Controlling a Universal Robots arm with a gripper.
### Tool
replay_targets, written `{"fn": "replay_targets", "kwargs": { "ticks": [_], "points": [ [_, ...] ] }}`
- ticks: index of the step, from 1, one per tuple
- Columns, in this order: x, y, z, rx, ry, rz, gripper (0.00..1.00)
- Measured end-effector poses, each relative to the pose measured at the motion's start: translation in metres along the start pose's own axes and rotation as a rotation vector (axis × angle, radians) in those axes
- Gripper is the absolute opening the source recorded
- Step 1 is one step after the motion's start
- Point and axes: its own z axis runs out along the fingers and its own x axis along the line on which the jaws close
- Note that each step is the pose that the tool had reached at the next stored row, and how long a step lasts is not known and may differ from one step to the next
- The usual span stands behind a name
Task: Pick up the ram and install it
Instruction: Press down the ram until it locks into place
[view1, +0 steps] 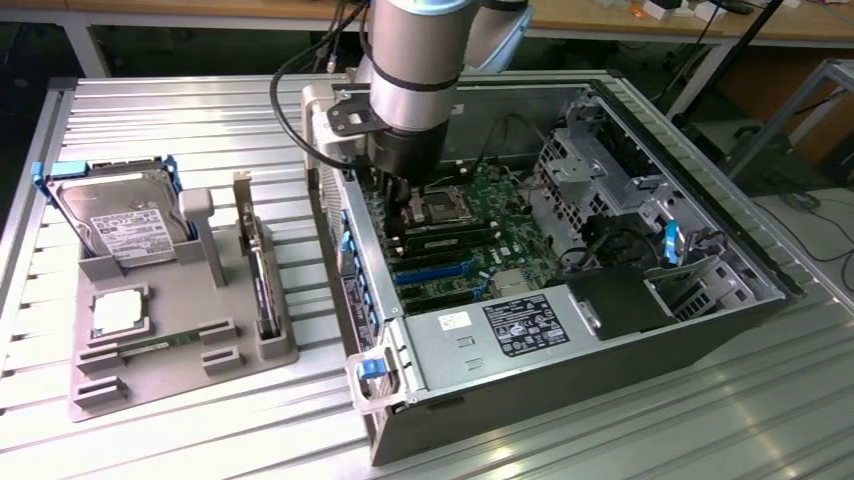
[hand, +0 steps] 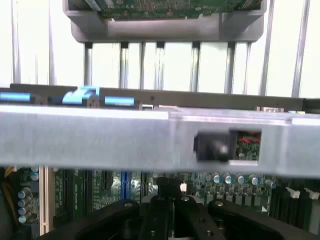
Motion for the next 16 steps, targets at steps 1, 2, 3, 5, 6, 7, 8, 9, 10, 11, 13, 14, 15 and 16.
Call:
{"fn": "replay_targets", "kwargs": {
  "ticks": [1, 2, 3, 5, 6, 7, 8, 9, 10, 11, 13, 14, 15, 16],
  "points": [
    [0.000, 0.0001, -0.0001, -0.0001, 0.0001, 0.000, 0.10],
    [0.000, 0.0001, 0.0000, 0.0000, 0.0000, 0.000, 0.10],
    [0.000, 0.0001, 0.0000, 0.0000, 0.0001, 0.000, 0.10],
    [0.000, -0.0003, 0.0000, 0.0001, 0.0000, 0.000, 0.10],
    [0.000, -0.0016, 0.0000, 0.0000, 0.0000, 0.000, 0.10],
    [0.000, -0.0046, 0.0002, 0.0001, -0.0001, 0.000, 0.10],
    [0.000, -0.0075, 0.0002, 0.0000, 0.0001, 0.000, 0.10],
    [0.001, -0.0105, 0.0003, -0.0001, 0.0001, 0.000, 0.10],
    [0.001, -0.0134, 0.0004, 0.0000, 0.0000, 0.000, 0.10],
    [0.001, -0.0160, 0.0005, 0.0000, 0.0000, 0.000, 0.10],
    [0.001, -0.0225, 0.0007, 0.0000, -0.0001, -0.001, 0.10],
    [0.001, -0.0262, 0.0008, 0.0000, -0.0009, -0.002, 0.10],
    [0.001, -0.0276, 0.0008, 0.0000, -0.0010, -0.002, 0.10],
    [0.001, -0.0276, 0.0008, 0.0000, -0.0010, -0.002, 0.10]
  ]
}}
